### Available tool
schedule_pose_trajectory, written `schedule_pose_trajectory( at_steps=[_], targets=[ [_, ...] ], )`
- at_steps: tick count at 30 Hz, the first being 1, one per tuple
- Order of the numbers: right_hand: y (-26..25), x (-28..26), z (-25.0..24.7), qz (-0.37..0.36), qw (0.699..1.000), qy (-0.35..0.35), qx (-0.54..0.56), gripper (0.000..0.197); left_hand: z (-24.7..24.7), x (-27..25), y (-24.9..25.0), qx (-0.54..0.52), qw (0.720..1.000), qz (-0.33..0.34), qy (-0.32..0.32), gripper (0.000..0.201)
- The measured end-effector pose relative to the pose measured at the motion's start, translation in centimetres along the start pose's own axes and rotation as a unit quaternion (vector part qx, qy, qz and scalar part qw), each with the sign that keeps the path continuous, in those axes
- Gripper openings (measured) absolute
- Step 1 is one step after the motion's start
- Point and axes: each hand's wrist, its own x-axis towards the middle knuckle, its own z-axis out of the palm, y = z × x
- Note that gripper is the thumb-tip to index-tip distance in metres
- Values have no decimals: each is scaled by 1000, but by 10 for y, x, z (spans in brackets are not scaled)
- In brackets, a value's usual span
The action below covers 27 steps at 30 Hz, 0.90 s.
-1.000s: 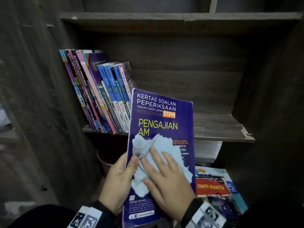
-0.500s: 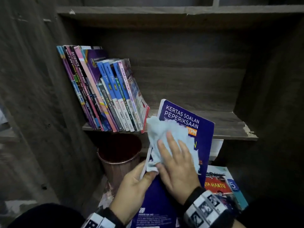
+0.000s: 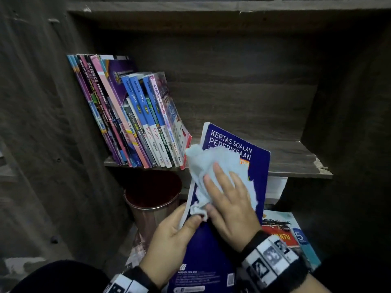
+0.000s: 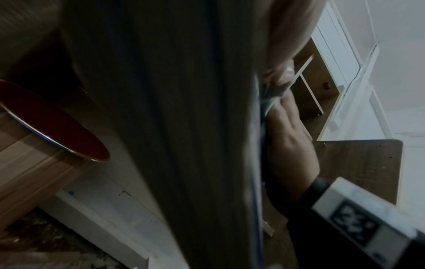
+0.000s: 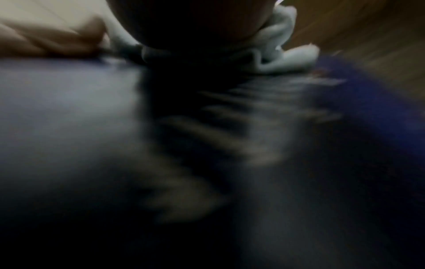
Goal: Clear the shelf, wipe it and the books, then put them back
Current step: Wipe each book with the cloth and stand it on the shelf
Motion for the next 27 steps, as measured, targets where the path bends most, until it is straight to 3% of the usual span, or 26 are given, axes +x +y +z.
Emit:
schedule_pose_trajectory(
  at_steps=[2, 5, 6, 8, 12, 15, 17, 19, 22, 24, 25, 27],
  targets=[
    [29, 6, -2, 62, 997, 33, -8, 52, -1, 1, 0, -17, 1000, -3, 4, 21],
    [51, 10, -6, 305, 950, 64, 35, 53, -2, 2, 1, -30, 999, -4, 31, 19],
    [46, 8, -3, 351, 934, 51, 39, 54, -2, 3, 1, -37, 999, -4, 37, 20],
    [18, 1, 8, 317, 948, 34, 12, 58, -3, 8, 2, -52, 997, -5, 52, 23],
    [-48, -32, 31, 127, 991, -32, -39, 55, -11, 18, 6, -54, 992, 32, 112, 24],
    [-68, -47, 35, -3, 1000, -4, -29, 48, -14, 20, 13, -59, 987, 42, 146, 33],
    [-55, -44, 34, -48, 999, 12, -15, 46, -14, 19, 14, -64, 983, 41, 168, 36],
    [-27, -39, 32, -23, 1000, 8, -5, 45, -15, 19, 13, -80, 980, 40, 180, 33],
    [4, -29, 32, 191, 979, 71, 6, 54, -16, 16, 11, -109, 978, 19, 177, 24],
    [-4, -32, 37, 277, 956, 88, 40, 55, -14, 13, 14, -111, 979, 24, 170, 24],
    [-17, -34, 38, 264, 960, 73, 50, 54, -12, 12, 16, -106, 980, 29, 168, 26],
    [-43, -42, 38, 155, 987, 26, 37, 51, -10, 11, 18, -88, 983, 40, 158, 30]
  ],
)
